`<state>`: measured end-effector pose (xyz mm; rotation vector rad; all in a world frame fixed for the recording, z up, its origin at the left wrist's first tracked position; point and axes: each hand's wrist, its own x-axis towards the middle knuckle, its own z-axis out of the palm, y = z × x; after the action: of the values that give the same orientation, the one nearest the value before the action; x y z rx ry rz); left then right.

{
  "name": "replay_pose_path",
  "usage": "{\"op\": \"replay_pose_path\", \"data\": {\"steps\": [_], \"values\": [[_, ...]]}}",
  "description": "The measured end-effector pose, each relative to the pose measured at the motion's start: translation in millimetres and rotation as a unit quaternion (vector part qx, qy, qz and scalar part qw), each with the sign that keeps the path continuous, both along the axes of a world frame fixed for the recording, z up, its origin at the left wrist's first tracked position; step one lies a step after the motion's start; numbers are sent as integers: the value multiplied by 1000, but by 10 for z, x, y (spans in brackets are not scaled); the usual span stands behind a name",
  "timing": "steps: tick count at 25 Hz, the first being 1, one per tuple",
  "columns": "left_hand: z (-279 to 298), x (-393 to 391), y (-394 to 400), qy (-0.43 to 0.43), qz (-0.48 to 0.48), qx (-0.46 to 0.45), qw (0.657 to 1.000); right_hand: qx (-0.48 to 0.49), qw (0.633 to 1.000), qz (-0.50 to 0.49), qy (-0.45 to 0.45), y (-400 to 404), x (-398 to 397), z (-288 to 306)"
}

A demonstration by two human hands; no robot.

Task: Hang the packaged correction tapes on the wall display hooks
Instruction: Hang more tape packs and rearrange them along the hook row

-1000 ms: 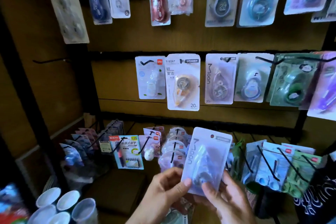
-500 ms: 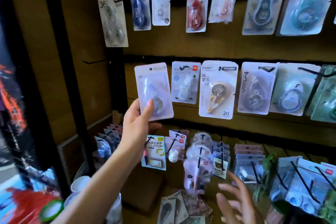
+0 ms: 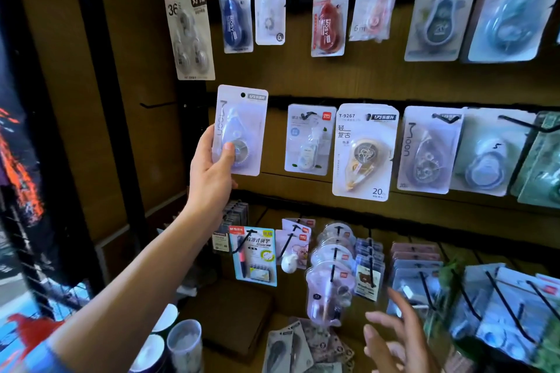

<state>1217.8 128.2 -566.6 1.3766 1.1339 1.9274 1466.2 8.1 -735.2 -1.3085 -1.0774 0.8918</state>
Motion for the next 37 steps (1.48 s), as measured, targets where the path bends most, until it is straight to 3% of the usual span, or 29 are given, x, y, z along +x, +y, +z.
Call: {"op": "replay_pose_path", "data": {"steps": [8, 13, 17, 19, 20, 21, 24, 27, 30, 33, 37], "values": [[-34, -1, 175, -4, -8, -54, 999, -35, 999, 27, -5, 90, 67, -84], [-21, 12, 209, -61, -61, -77, 993, -52, 998, 34, -2, 150, 91, -145], [-126, -26, 206, -54, -43, -78, 995, -19, 992, 122, -22, 233, 220, -298], [-156, -38, 238, -77, -40, -98, 991, -43, 986, 93, -134, 300, 219, -279], [-187, -34, 257, -96, -43, -114, 988, -56, 983, 88, -150, 286, 142, -238], [-233, -28, 261, -123, -45, -129, 983, -66, 988, 35, -137, 265, 77, -145], [-482, 105, 167, -208, -45, -179, 961, 28, 990, -64, -122, 33, 92, -4], [-755, 431, -48, -196, -79, -191, 959, 119, 978, -154, -79, 195, 388, 323], [-838, 733, -185, -175, -132, -156, 963, 188, 950, -230, -100, 500, 672, 786], [-862, 866, -231, -152, -155, -142, 966, 140, 954, -255, -71, 835, 840, 1250], [-875, 807, -241, -169, -158, -148, 962, 58, 976, -211, -17, 1124, 849, 1535]]}}
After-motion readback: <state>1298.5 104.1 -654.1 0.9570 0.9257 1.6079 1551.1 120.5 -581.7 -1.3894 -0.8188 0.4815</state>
